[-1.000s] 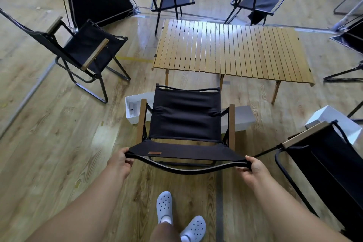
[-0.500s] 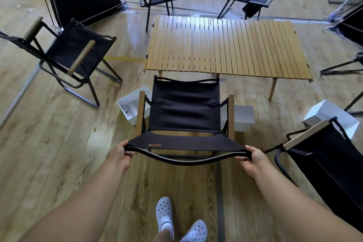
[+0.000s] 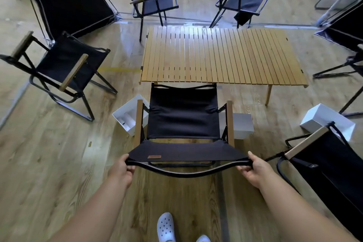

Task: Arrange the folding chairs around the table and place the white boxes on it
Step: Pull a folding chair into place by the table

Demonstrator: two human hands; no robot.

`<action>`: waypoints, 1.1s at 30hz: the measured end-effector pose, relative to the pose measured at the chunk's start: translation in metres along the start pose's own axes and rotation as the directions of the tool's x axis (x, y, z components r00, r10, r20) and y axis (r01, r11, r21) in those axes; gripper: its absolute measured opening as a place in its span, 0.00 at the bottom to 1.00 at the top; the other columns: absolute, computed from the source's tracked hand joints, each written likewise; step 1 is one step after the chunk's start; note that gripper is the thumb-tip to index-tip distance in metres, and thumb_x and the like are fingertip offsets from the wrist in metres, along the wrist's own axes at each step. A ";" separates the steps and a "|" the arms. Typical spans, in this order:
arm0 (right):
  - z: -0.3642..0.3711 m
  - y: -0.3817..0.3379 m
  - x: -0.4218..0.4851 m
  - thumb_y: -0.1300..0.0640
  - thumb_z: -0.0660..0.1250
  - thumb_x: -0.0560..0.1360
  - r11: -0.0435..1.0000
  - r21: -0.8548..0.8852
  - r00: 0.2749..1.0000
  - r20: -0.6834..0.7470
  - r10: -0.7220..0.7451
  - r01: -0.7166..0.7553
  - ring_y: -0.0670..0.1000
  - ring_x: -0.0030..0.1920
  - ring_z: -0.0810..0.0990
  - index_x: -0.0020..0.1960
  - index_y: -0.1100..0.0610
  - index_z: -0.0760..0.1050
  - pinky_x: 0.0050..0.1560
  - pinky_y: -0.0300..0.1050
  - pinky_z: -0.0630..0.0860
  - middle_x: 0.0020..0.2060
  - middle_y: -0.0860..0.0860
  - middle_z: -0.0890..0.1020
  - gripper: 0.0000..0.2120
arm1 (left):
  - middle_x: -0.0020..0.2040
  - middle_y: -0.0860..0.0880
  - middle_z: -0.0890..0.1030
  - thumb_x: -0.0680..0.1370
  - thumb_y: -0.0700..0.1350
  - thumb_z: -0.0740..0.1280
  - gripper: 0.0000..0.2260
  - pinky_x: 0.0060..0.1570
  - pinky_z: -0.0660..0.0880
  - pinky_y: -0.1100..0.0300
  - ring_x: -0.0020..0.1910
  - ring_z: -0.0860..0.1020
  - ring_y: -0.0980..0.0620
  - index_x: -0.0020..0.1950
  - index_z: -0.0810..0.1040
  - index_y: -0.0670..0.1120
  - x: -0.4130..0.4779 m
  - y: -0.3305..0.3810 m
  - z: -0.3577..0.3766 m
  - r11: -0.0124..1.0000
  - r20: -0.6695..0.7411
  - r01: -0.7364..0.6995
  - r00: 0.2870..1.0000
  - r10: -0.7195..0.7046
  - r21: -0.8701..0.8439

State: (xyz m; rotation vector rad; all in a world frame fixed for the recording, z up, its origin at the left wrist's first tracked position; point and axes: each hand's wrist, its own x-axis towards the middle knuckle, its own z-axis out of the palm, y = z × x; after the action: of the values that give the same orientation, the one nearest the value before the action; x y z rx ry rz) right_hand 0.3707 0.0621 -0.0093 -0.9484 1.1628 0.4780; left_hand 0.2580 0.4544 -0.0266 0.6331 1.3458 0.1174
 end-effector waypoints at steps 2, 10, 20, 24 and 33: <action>0.001 0.001 -0.002 0.55 0.65 0.79 0.999 -0.022 0.999 -0.041 -0.027 0.027 0.53 0.43 0.80 0.65 0.64 0.70 0.36 0.49 0.81 0.50 0.60 0.78 0.18 | 0.37 0.46 0.73 0.81 0.40 0.63 0.08 0.15 0.61 0.66 0.14 0.65 0.57 0.41 0.70 0.42 -0.007 -0.001 0.000 1.000 0.000 -0.006 1.000 0.006 0.006; -0.009 0.020 -0.026 0.52 0.70 0.76 0.997 0.031 0.994 -0.094 -0.062 0.065 0.57 0.51 0.77 0.74 0.58 0.64 0.63 0.55 0.72 0.60 0.62 0.73 0.30 | 0.50 0.40 0.76 0.71 0.62 0.71 0.33 0.59 0.72 0.35 0.53 0.77 0.40 0.69 0.70 0.44 -0.039 -0.047 -0.016 0.974 0.288 0.177 0.934 -0.211 0.140; -0.058 0.015 -0.089 0.48 0.67 0.77 0.987 0.095 0.988 -0.098 -0.124 0.133 0.61 0.74 0.63 0.78 0.57 0.54 0.71 0.56 0.64 0.75 0.62 0.61 0.37 | 0.74 0.35 0.64 0.76 0.59 0.66 0.41 0.54 0.75 0.37 0.69 0.69 0.35 0.79 0.50 0.41 -0.105 -0.052 -0.003 0.875 0.396 0.174 0.840 -0.372 0.452; -0.095 0.007 -0.116 0.49 0.68 0.77 0.972 0.159 0.981 -0.120 -0.155 0.173 0.60 0.74 0.63 0.78 0.59 0.55 0.72 0.56 0.63 0.75 0.62 0.61 0.36 | 0.71 0.34 0.69 0.76 0.61 0.64 0.38 0.56 0.73 0.36 0.67 0.71 0.34 0.77 0.58 0.37 -0.131 -0.067 0.009 0.801 0.421 0.164 0.781 -0.462 0.575; -0.244 -0.020 -0.161 0.48 0.67 0.78 0.934 0.283 0.973 -0.143 -0.182 0.216 0.59 0.74 0.63 0.78 0.61 0.54 0.72 0.54 0.63 0.75 0.61 0.62 0.36 | 0.71 0.35 0.69 0.79 0.59 0.62 0.34 0.59 0.70 0.34 0.67 0.71 0.35 0.75 0.61 0.36 -0.235 -0.165 0.061 0.749 0.473 0.015 0.767 -0.433 0.662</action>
State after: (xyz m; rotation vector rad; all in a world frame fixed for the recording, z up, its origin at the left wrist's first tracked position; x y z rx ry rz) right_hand 0.1919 -0.1279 0.1253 -0.8277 1.1876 0.0800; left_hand 0.2116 0.1946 0.1020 0.9501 0.7878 -0.7419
